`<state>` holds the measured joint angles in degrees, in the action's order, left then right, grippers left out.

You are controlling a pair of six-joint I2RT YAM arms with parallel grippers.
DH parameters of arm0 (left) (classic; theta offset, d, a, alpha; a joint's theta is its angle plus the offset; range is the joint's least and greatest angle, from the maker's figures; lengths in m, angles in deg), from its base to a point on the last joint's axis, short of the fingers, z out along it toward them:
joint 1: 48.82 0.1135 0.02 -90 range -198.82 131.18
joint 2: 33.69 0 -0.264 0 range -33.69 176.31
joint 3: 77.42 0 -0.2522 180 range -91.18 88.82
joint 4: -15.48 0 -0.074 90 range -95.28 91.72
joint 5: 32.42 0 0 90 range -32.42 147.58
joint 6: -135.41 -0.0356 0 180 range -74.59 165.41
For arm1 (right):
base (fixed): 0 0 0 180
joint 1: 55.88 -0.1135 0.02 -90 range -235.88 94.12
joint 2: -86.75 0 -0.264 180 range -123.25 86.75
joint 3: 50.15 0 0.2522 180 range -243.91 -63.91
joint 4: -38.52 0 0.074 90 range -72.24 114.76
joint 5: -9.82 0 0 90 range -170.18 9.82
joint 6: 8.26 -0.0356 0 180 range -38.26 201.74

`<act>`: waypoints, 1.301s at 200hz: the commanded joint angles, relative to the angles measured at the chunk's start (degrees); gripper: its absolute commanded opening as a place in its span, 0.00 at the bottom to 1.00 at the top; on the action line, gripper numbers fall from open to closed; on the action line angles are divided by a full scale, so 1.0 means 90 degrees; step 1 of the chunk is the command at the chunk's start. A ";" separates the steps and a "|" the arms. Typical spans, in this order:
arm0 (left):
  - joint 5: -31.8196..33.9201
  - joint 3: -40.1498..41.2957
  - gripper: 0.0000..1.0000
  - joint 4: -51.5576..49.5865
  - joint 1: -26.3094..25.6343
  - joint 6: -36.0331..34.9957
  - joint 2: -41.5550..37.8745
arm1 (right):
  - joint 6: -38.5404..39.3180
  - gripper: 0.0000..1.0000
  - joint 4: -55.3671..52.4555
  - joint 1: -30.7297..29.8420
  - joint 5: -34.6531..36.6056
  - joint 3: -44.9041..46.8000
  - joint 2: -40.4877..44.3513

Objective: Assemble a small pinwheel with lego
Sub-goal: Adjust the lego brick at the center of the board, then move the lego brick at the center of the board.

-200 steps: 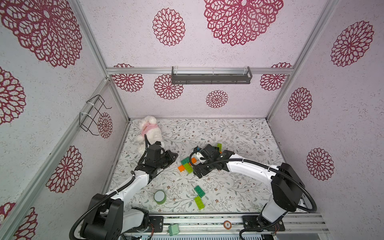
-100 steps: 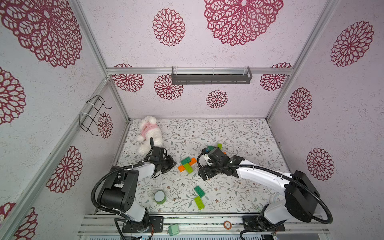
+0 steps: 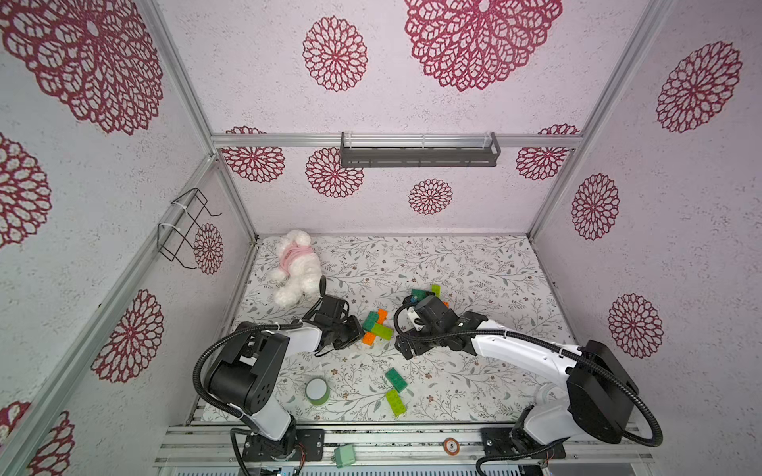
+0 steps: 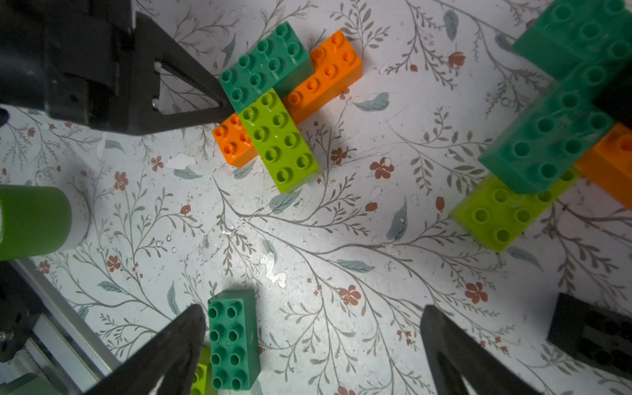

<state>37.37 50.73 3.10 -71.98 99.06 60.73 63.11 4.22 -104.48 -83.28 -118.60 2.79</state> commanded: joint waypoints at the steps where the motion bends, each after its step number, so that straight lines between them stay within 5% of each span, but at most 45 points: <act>1: 0.0220 0.0076 0.11 0.0205 -0.0169 0.0247 -0.0178 | -0.0049 0.99 0.0063 0.0060 0.0118 0.0068 0.0320; 50: 0.0914 0.0527 0.16 -0.0851 -0.0413 0.0351 -0.1524 | -0.0169 0.99 0.0156 0.0091 0.0134 0.0422 0.0602; 109: 0.2237 0.0283 0.61 -0.2939 -0.2524 -0.0055 -0.3262 | -0.0245 0.99 0.0202 0.0166 0.0202 0.0839 0.0993; 135: 0.2780 -0.0328 0.73 -0.3621 -0.3631 -0.0164 -0.2790 | -0.0366 0.99 0.0238 0.0459 -0.0011 0.0908 0.0989; 172: 0.3208 -0.1079 0.76 -0.3938 -0.4688 0.0151 -0.1482 | -0.0503 0.99 0.0222 0.0777 -0.0224 0.0902 0.1215; 260: 0.3213 -0.1469 0.65 -0.3958 -0.5520 0.1283 -0.0243 | -0.0410 0.99 -0.0268 0.1007 -0.0545 0.1031 0.1584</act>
<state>65.19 37.86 -32.87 -120.81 106.23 57.23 59.66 3.50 -96.00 -86.84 -109.88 14.88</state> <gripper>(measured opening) 0.671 0.988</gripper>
